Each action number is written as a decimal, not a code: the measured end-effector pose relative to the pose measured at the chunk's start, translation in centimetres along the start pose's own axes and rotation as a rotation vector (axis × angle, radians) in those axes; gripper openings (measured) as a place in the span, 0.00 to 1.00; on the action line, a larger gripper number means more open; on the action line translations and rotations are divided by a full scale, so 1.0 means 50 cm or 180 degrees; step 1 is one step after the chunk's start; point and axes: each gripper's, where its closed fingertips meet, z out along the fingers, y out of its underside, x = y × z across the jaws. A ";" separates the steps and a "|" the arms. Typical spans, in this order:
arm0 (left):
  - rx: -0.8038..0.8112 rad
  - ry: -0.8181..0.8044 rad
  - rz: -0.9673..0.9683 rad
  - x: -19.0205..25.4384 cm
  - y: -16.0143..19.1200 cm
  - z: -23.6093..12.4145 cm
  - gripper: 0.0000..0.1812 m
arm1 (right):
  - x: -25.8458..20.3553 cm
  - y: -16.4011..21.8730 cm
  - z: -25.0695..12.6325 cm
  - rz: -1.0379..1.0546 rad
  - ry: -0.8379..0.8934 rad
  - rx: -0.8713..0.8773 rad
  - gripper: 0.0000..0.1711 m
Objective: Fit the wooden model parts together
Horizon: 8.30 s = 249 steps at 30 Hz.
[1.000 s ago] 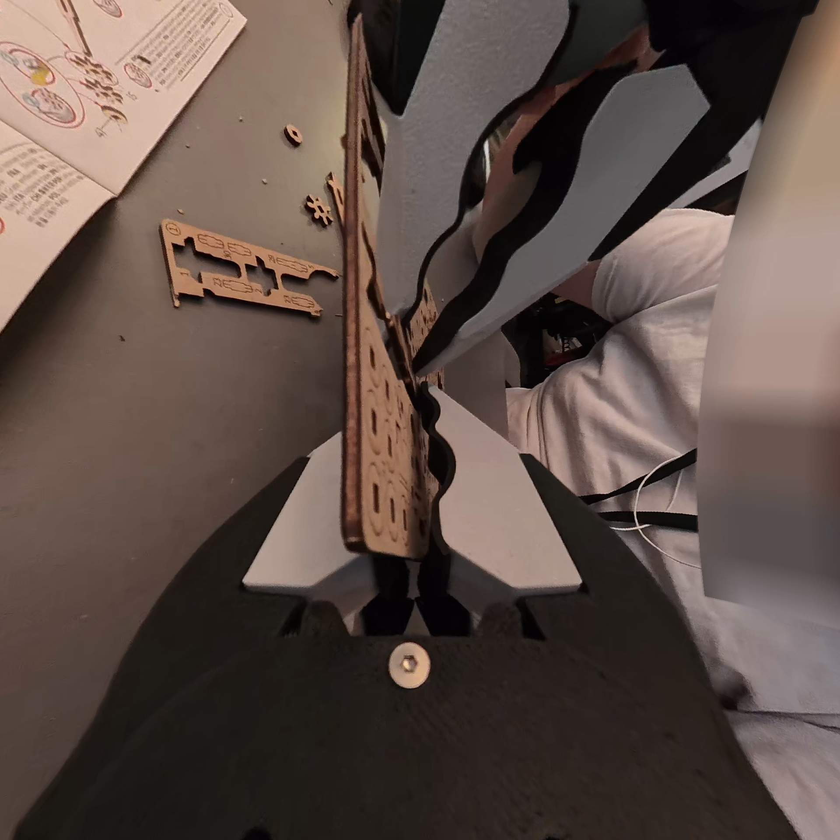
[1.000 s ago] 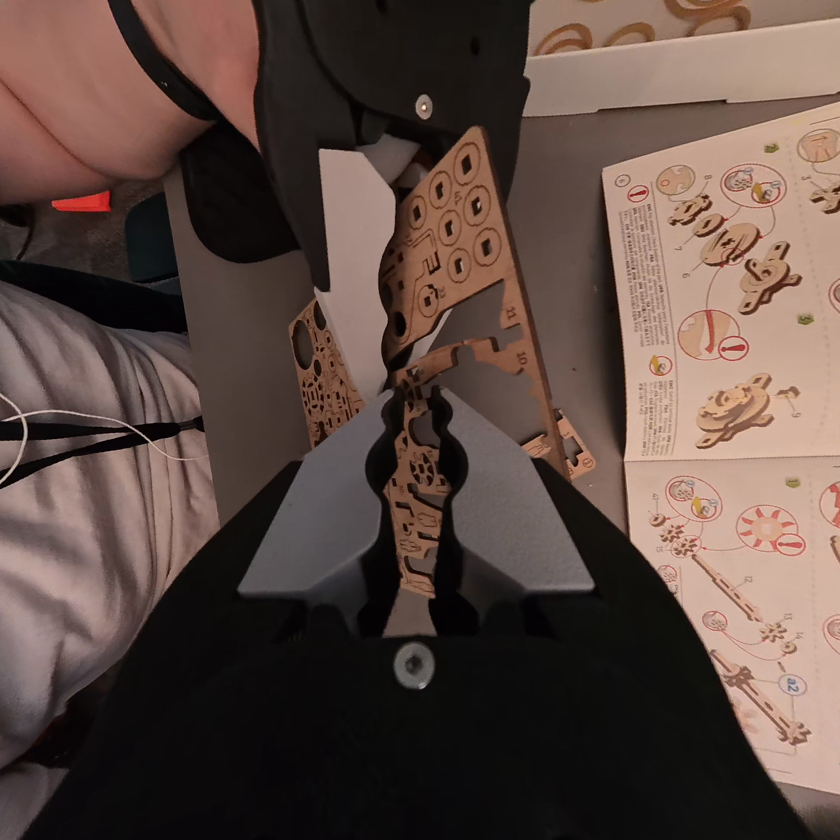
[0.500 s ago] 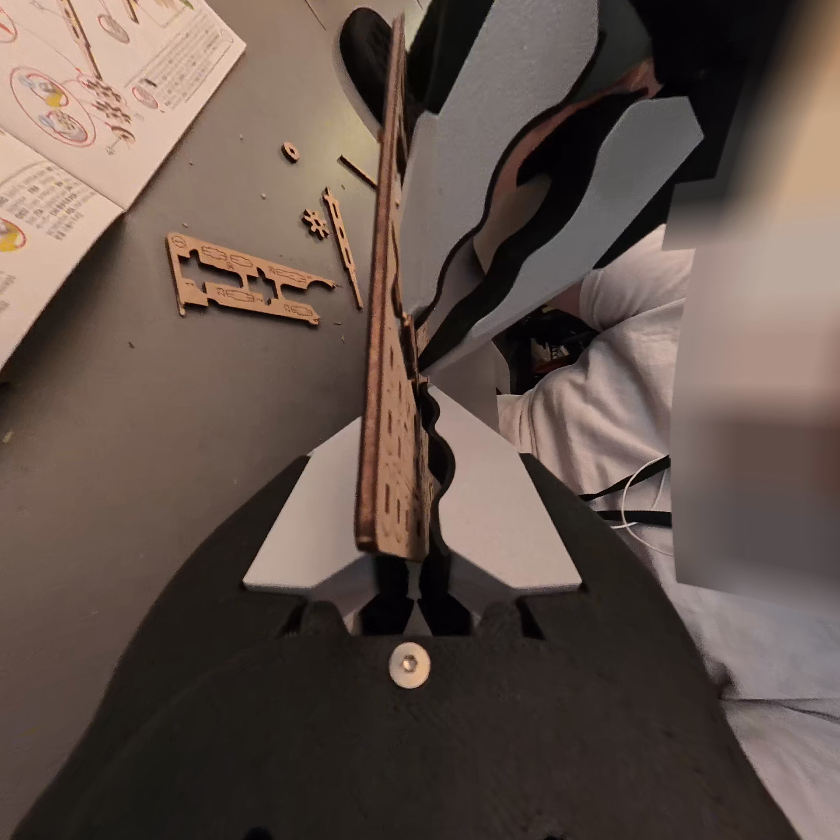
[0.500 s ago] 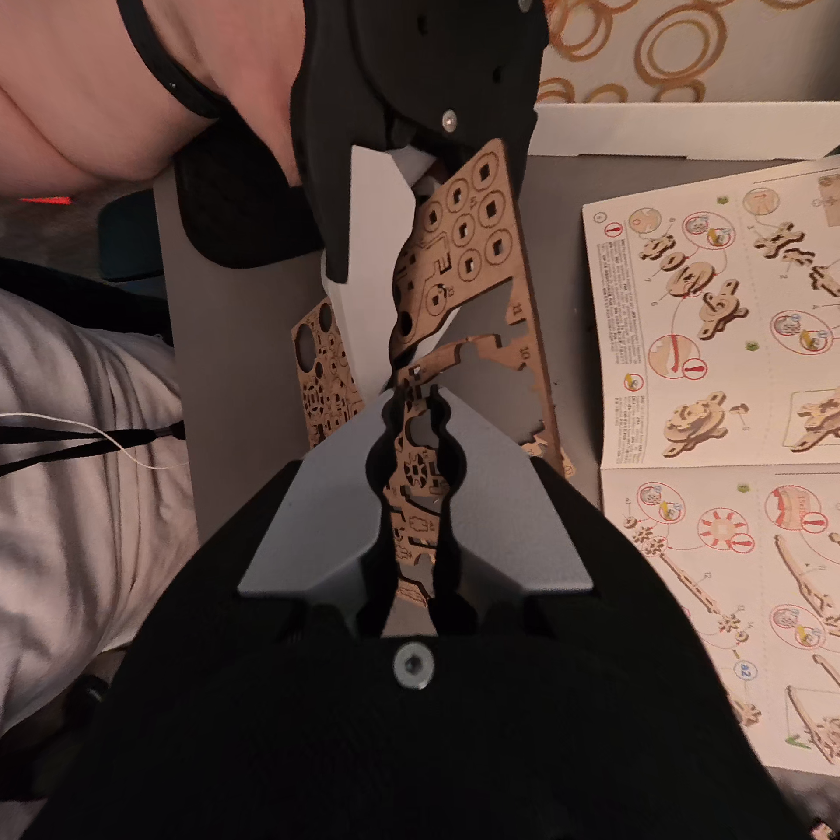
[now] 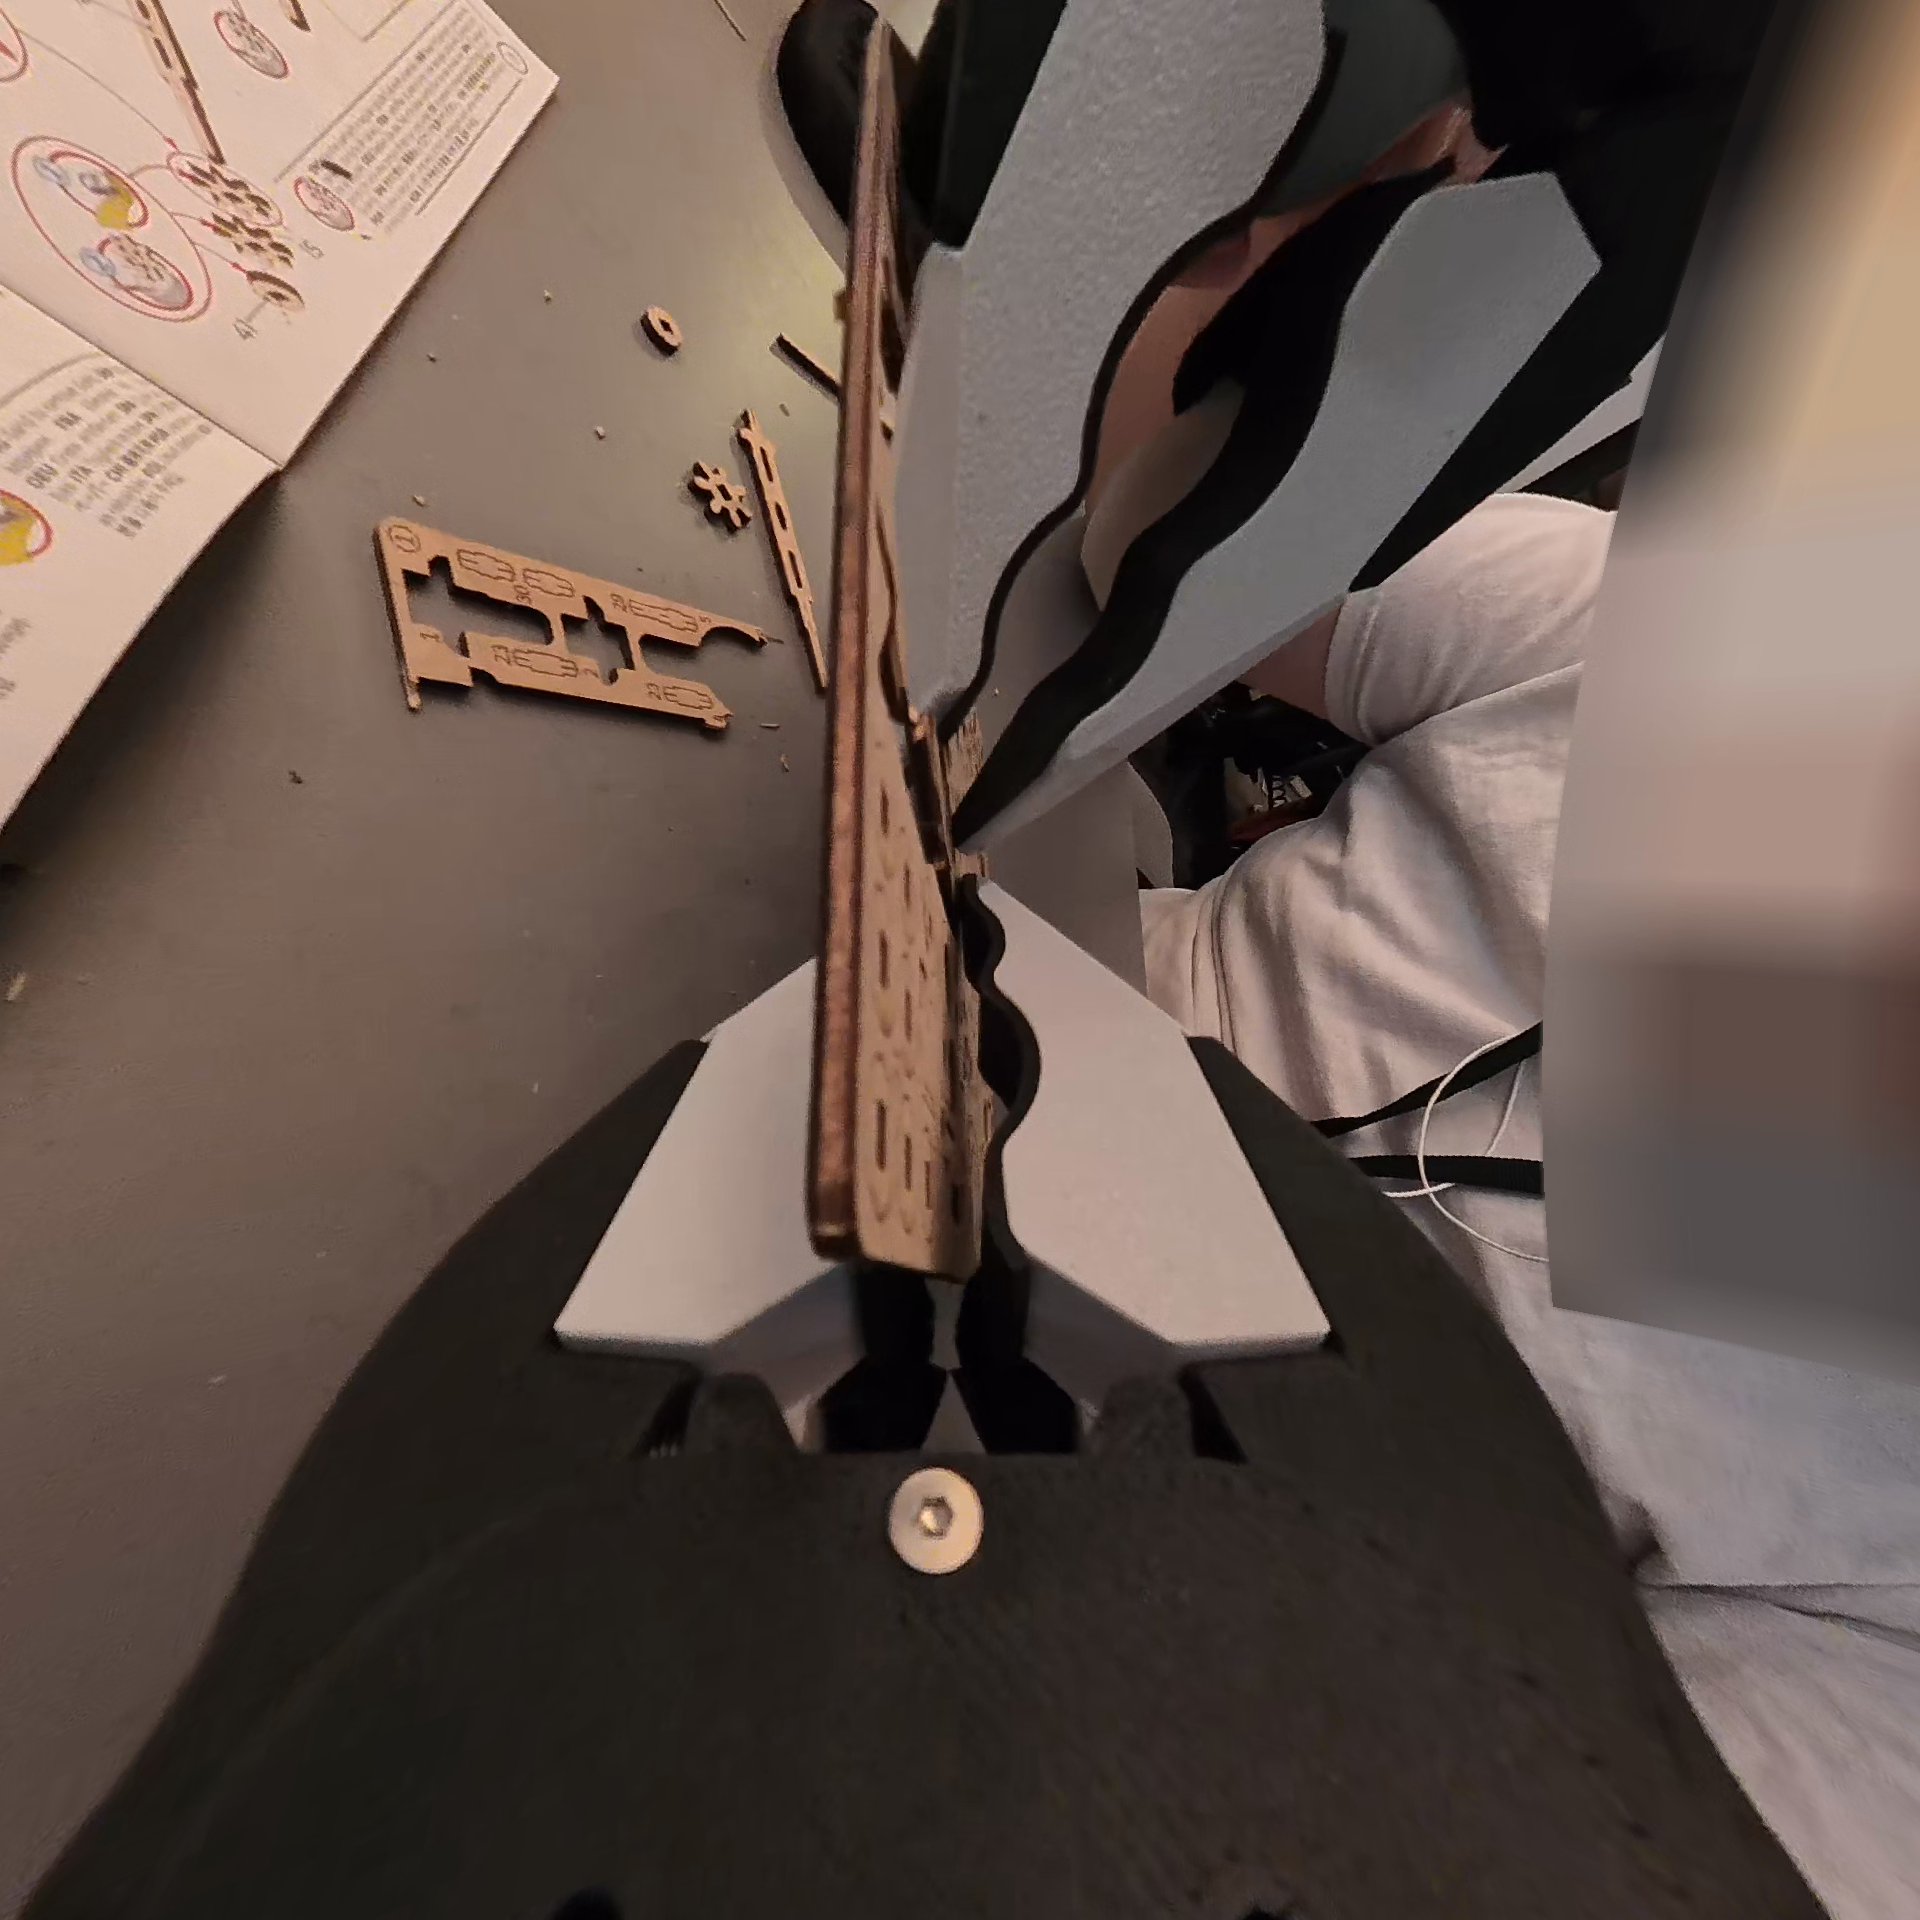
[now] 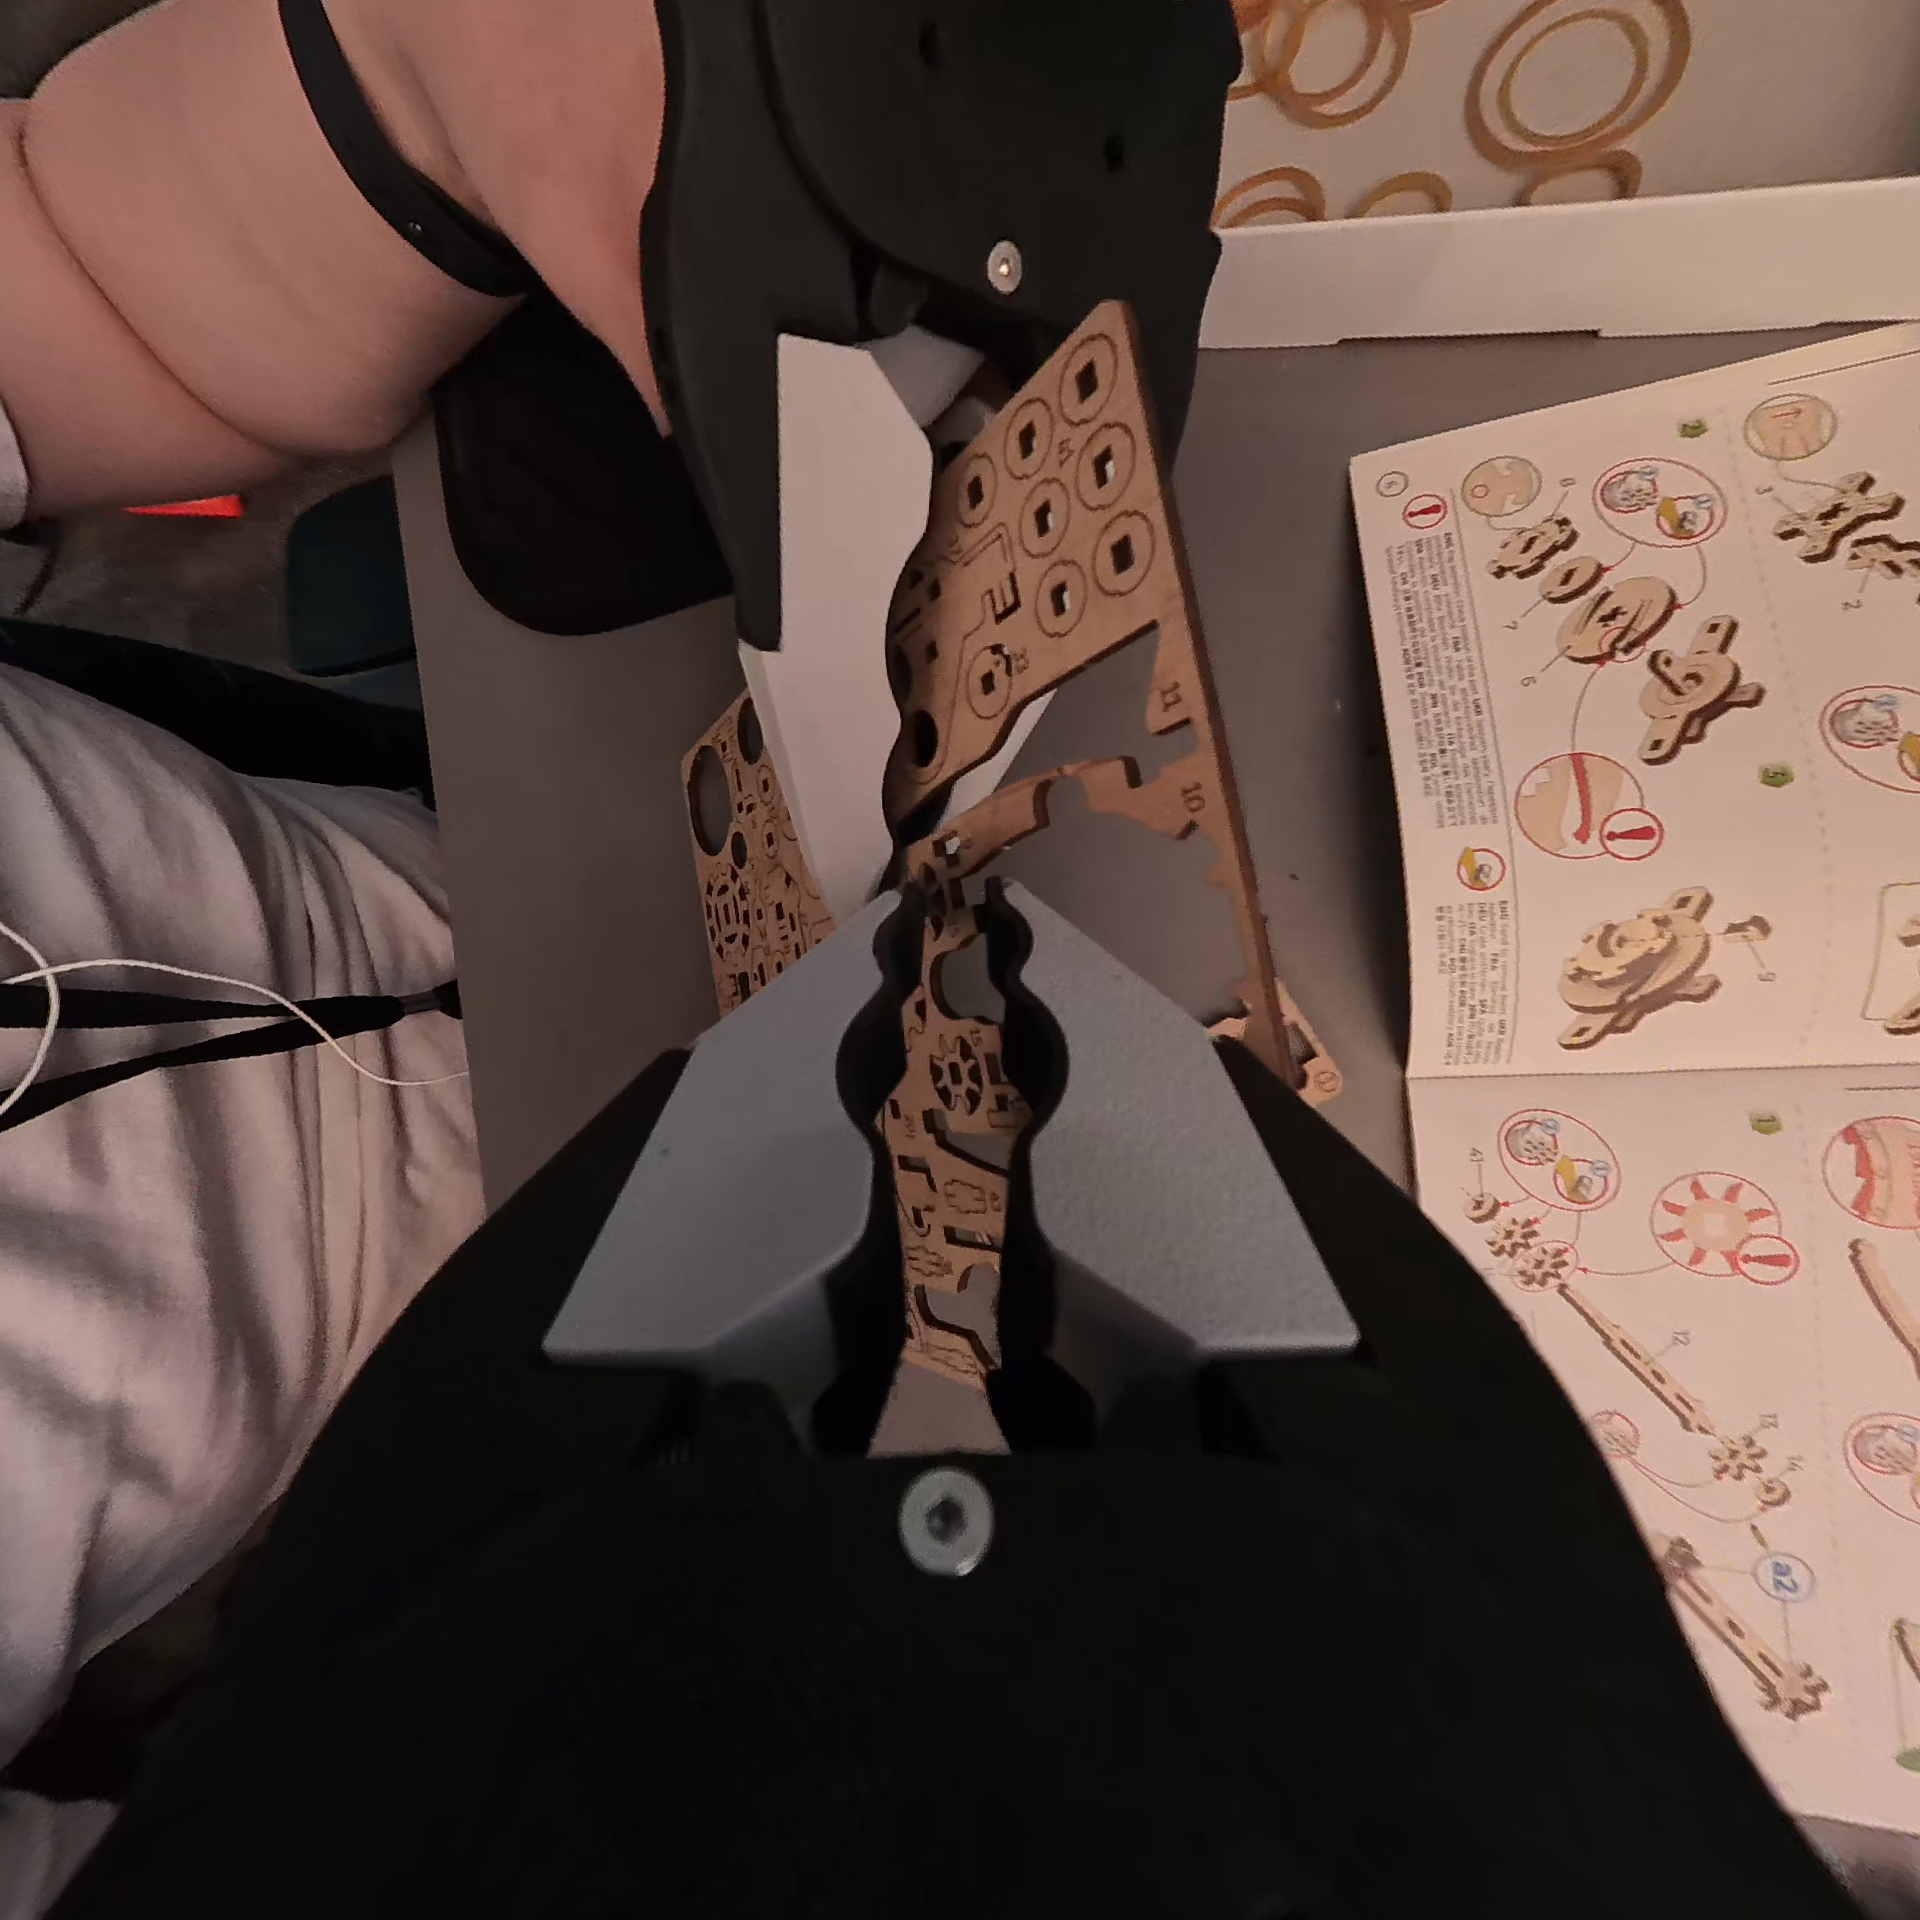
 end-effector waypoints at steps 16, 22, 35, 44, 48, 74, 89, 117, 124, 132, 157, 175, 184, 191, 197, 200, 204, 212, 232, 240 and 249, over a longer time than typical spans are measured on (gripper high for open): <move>-0.0058 -0.0129 -0.0131 -0.013 0.009 0.010 0.00 | 0.009 0.015 0.016 -0.0064 0.0061 -0.0167 0.07; -0.0036 -0.0254 -0.0048 -0.019 0.006 0.007 0.00 | 0.015 0.013 0.016 -0.0159 0.0068 -0.0152 0.07; -0.0042 -0.0293 -0.0071 -0.023 0.007 0.004 0.01 | 0.015 0.007 0.015 -0.0174 0.0116 -0.0119 0.07; -0.0131 -0.0069 0.0119 0.004 0.012 0.004 0.01 | -0.010 0.002 0.008 -0.0080 -0.0425 0.0084 0.05; -0.0144 -0.0104 0.0151 0.007 0.011 0.004 0.01 | -0.011 0.001 0.006 0.0077 -0.0475 0.0097 0.05; -0.0205 -0.0373 0.0135 0.000 0.016 0.010 0.01 | -0.007 0.007 0.011 0.0320 -0.0271 -0.0042 0.05; -0.0224 -0.0201 0.0179 0.007 0.017 0.010 0.01 | -0.016 0.008 0.008 0.0065 -0.0399 0.0006 0.06; -0.0192 -0.0010 -0.0027 0.010 0.017 0.007 0.01 | -0.010 0.008 0.002 0.0018 -0.0208 -0.0009 0.06; -0.0246 -0.0045 0.0029 0.013 0.020 0.007 0.01 | -0.015 0.014 0.007 0.0092 -0.0347 -0.0033 0.08; -0.0248 -0.0063 0.0056 0.012 0.020 0.006 0.01 | -0.018 0.008 0.007 0.0267 -0.0561 0.0072 0.10; -0.0296 -0.0275 0.0157 0.006 0.027 0.007 0.01 | -0.016 0.011 0.015 -0.0184 -0.0260 -0.0060 0.07; -0.0338 -0.0300 0.0133 0.014 0.030 0.015 0.00 | -0.020 0.016 0.014 0.0058 -0.0415 -0.0094 0.05; -0.0347 -0.0428 0.0061 -0.004 0.033 0.018 0.01 | -0.008 0.022 0.025 0.0020 -0.0270 -0.0209 0.06; -0.0348 -0.0459 -0.0002 -0.012 0.035 0.018 0.01 | -0.002 0.024 0.030 0.0048 -0.0148 -0.0246 0.06; -0.0316 -0.0363 0.0035 -0.003 0.031 0.015 0.01 | -0.010 0.018 0.020 0.0063 -0.0305 -0.0134 0.06; -0.0286 -0.0218 0.0140 0.010 0.026 0.013 0.01 | -0.024 0.011 0.004 -0.0284 -0.0263 -0.0079 0.05; -0.0301 -0.0277 0.0256 0.015 0.024 0.012 0.01 | -0.022 0.010 0.006 -0.0037 -0.0478 0.0009 0.05; -0.0302 -0.0264 0.0232 0.018 0.022 0.012 0.01 | -0.024 0.008 0.003 0.0128 -0.0524 0.0042 0.05; -0.0343 -0.0496 0.0143 -0.001 0.029 0.019 0.01 | -0.013 0.017 0.019 0.0086 -0.0282 -0.0137 0.05; -0.0355 -0.0524 0.0093 -0.009 0.031 0.019 0.00 | -0.005 0.019 0.024 -0.0131 0.0014 -0.0221 0.05; -0.0251 -0.0108 0.0102 0.016 0.023 0.023 0.00 | -0.023 0.020 0.001 -0.0372 -0.0249 -0.0133 0.06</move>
